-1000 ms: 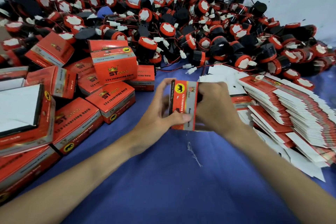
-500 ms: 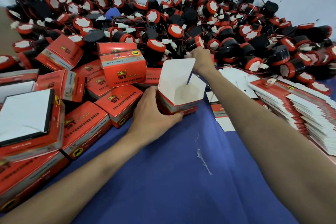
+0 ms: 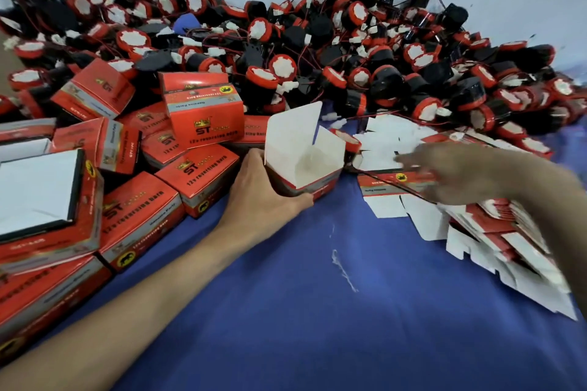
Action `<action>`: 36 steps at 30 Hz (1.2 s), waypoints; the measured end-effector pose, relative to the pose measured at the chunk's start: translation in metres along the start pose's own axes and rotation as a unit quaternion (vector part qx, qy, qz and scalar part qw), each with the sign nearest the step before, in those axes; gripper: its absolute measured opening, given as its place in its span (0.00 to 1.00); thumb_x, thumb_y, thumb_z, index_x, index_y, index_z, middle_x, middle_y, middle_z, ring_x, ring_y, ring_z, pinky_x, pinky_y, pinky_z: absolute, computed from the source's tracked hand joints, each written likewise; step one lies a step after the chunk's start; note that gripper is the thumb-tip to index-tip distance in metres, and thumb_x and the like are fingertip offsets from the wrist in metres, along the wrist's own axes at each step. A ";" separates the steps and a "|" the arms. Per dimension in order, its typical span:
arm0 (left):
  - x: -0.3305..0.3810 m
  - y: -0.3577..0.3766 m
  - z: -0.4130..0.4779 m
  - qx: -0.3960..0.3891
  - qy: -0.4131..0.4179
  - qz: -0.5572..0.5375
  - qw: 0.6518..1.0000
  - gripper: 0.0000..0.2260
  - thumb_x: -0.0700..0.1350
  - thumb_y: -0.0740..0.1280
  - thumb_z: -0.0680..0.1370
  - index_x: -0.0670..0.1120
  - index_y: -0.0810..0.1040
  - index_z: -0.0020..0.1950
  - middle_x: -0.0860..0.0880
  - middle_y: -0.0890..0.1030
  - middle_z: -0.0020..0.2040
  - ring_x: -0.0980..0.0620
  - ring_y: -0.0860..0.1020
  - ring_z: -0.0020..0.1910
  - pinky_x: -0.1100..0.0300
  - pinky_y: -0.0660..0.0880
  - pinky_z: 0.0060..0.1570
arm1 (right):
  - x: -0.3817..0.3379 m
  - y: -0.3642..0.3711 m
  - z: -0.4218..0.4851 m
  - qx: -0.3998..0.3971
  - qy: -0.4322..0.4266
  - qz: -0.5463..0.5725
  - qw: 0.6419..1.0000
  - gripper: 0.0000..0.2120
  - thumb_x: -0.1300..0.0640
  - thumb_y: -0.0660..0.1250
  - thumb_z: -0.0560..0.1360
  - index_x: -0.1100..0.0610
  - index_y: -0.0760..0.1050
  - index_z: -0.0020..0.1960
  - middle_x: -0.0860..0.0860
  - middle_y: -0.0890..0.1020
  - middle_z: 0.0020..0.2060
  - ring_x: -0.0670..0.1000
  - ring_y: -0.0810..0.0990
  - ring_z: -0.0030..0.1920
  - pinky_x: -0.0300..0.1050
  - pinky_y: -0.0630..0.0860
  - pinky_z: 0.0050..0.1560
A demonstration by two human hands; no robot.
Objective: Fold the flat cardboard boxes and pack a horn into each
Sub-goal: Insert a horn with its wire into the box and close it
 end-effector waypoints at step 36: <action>0.011 0.003 -0.007 -0.123 -0.019 -0.191 0.974 0.28 0.41 0.59 0.60 0.36 0.65 0.60 0.36 0.72 0.60 0.45 0.71 0.56 0.46 0.69 0.59 | -0.131 -0.043 -0.003 0.258 -0.234 0.224 0.910 0.23 0.64 0.68 0.74 0.47 0.75 0.66 0.42 0.78 0.61 0.47 0.72 0.63 0.51 0.74 0.57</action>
Point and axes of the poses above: each hand's wrist, its own z-axis towards the middle knuckle, its own y-axis out of the palm, x = y × z, the point moved 9 cm from there along z, towards the middle knuckle
